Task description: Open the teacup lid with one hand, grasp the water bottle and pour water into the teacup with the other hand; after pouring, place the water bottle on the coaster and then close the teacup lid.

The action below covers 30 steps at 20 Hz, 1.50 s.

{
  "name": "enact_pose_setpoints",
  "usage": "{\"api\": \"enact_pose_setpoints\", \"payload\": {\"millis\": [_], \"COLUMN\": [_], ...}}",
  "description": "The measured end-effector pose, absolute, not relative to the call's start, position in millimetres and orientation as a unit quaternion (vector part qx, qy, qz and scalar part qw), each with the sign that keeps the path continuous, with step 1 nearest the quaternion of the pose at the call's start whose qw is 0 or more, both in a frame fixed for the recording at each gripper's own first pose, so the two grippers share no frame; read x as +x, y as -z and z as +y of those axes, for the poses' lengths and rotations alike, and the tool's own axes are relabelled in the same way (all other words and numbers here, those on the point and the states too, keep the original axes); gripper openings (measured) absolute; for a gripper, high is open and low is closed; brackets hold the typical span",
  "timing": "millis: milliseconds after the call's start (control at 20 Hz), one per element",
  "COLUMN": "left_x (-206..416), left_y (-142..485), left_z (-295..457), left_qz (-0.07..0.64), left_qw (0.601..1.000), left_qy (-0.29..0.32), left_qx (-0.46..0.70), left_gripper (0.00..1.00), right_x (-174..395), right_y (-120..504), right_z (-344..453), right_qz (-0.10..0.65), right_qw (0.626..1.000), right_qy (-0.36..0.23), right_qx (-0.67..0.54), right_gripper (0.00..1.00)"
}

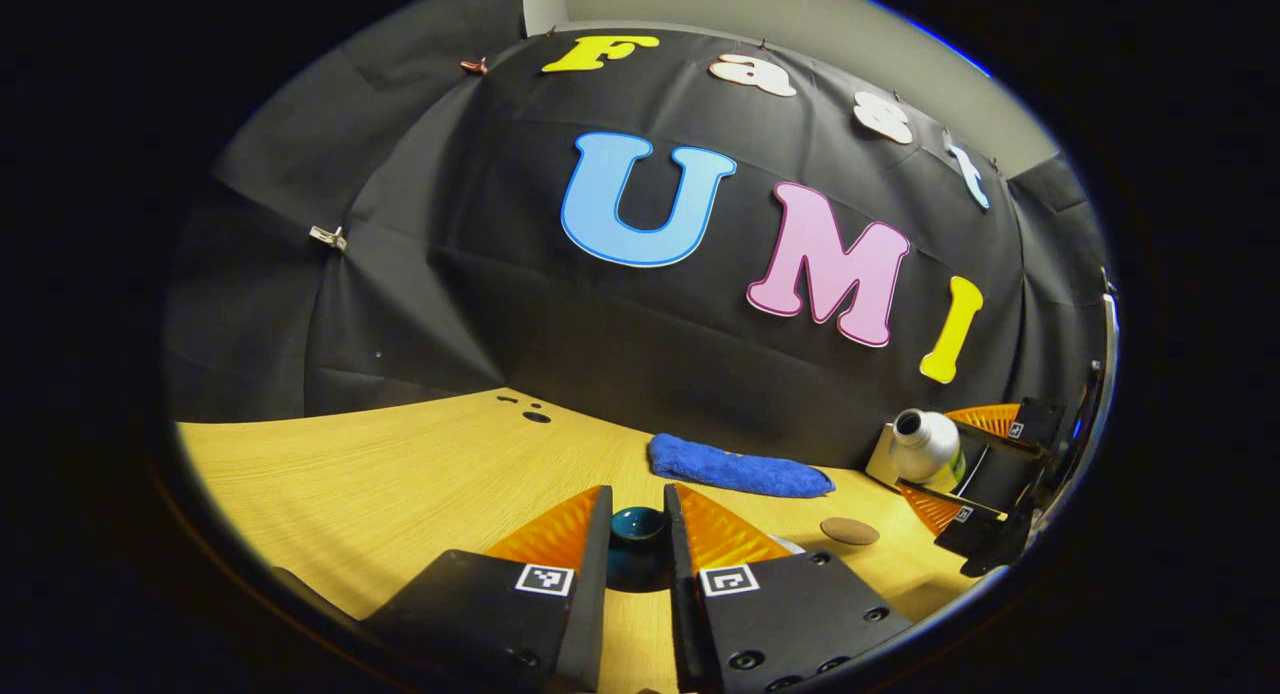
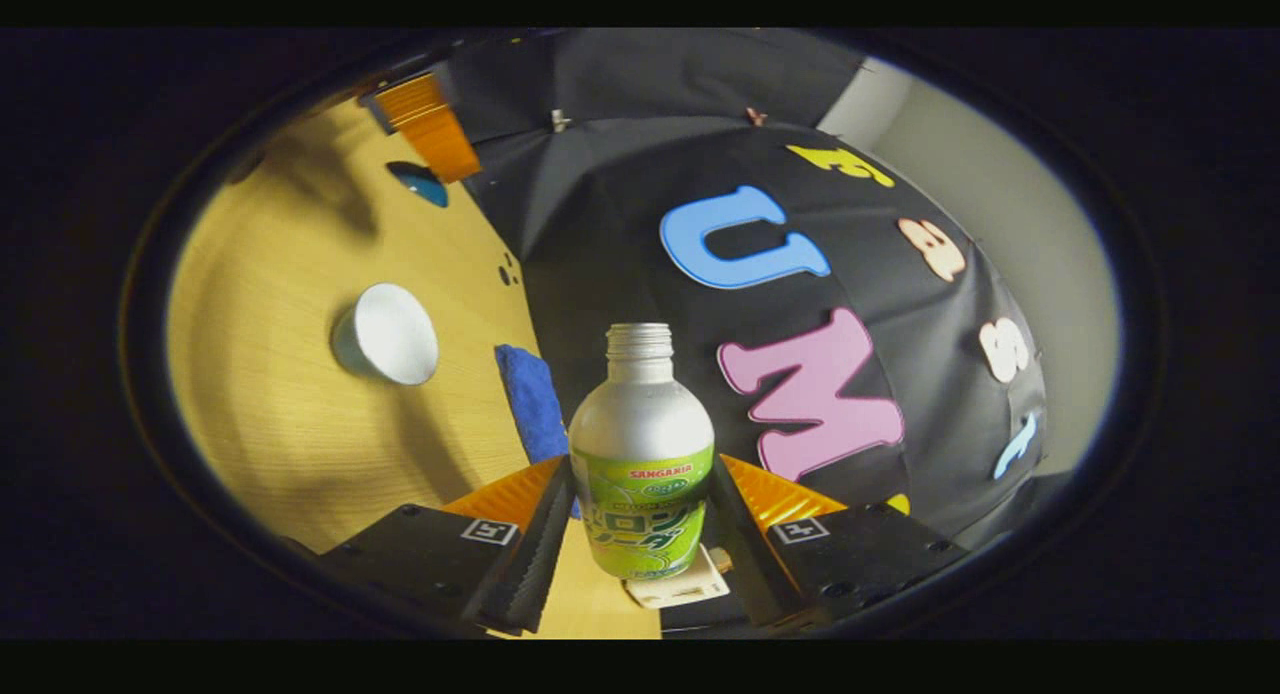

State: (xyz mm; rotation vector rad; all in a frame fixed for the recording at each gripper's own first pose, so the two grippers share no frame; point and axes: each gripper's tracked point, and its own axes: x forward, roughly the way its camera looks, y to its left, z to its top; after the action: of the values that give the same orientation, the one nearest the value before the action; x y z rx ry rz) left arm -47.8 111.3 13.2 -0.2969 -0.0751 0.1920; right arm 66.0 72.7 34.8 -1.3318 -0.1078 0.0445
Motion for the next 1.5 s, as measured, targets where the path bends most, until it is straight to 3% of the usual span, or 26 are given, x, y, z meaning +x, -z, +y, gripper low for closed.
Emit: {"api": "enact_pose_setpoints", "payload": {"millis": [500,850,1300,1500], "left_x": [-46.7,-46.6,-46.1,-45.7], "left_y": [-14.8,-13.4,-13.1,-13.4], "left_z": [105.6,105.3,105.7,105.4], "left_qz": [-0.035,-0.032,-0.032,-0.032], "left_qw": [0.983,0.984,0.983,0.983], "left_qy": [-0.098,-0.096,-0.094,-0.094], "left_qx": [-0.150,-0.147,-0.152,-0.153], "left_gripper": [0.31,0.32,0.32,0.31], "right_x": [85.0,87.1,81.2,80.5], "right_y": [-4.8,-0.1,1.0,0.5], "right_z": [84.7,82.2,87.3,87.0], "right_qz": [-0.016,-0.020,-0.045,-0.049], "right_qw": [0.702,0.633,0.573,0.557], "right_qy": [-0.067,-0.067,-0.066,-0.066], "right_qx": [-0.709,-0.771,-0.816,-0.826], "right_gripper": [0.76,0.76,0.80,0.76]}}
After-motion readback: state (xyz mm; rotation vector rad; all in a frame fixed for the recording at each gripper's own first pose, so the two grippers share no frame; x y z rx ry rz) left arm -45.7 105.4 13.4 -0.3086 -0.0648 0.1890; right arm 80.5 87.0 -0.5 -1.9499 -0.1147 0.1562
